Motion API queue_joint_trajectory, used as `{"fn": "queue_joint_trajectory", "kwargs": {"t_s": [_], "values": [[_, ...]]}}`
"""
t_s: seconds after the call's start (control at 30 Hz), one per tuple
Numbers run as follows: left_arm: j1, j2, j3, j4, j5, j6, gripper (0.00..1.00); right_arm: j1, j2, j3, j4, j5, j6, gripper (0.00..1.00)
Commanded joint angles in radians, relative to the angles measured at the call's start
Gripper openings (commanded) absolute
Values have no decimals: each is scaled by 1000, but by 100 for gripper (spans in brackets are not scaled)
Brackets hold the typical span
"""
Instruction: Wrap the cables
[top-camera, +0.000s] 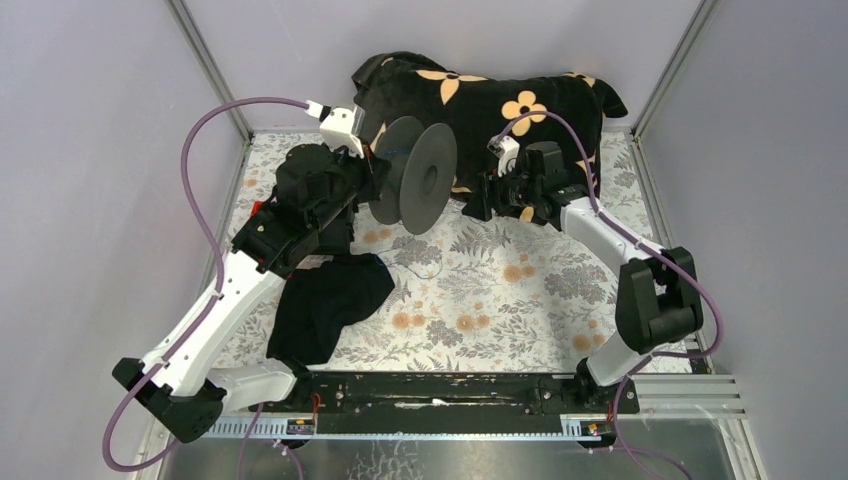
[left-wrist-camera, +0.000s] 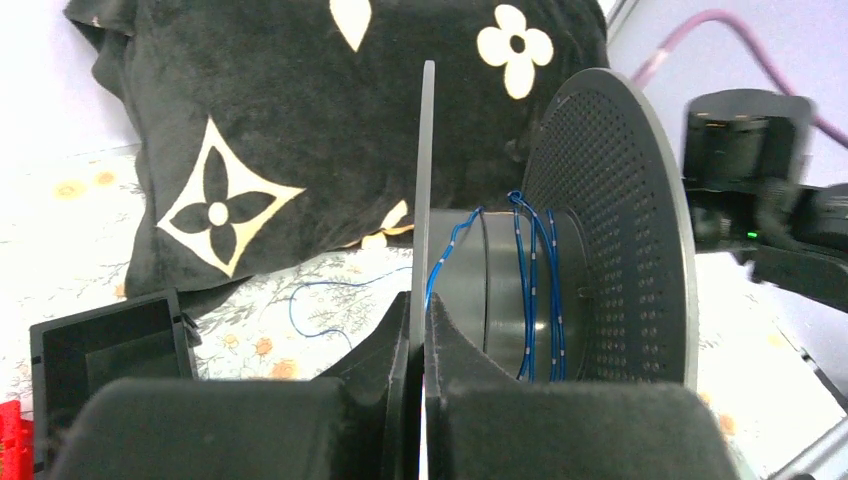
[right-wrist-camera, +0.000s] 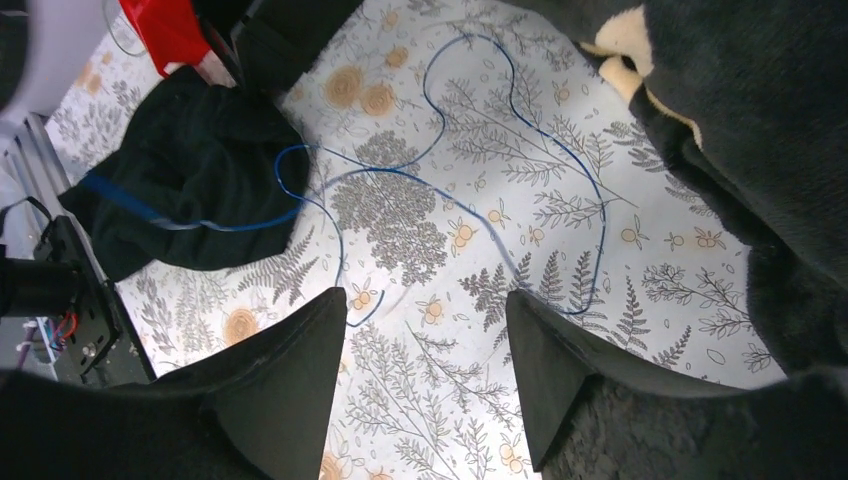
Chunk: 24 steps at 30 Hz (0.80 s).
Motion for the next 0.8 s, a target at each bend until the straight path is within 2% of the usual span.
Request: {"fn": "queue_joint_trajectory", "kwargs": {"t_s": [0.0,0.23,0.57,0.77], "values": [[7,-37,53,28,91,-32,0,-8,53,56,15,-56,-114,68],[12,-49,57,22,133,-50,0,-26,153,91,-76,-95,-308,70],[15,-42,71,21,151,-63,0,-27,224,84,-99,-168,-359,74],[19,-40,69,22,161,-72,0,-26,289,124,-109,-173,-346,69]]}}
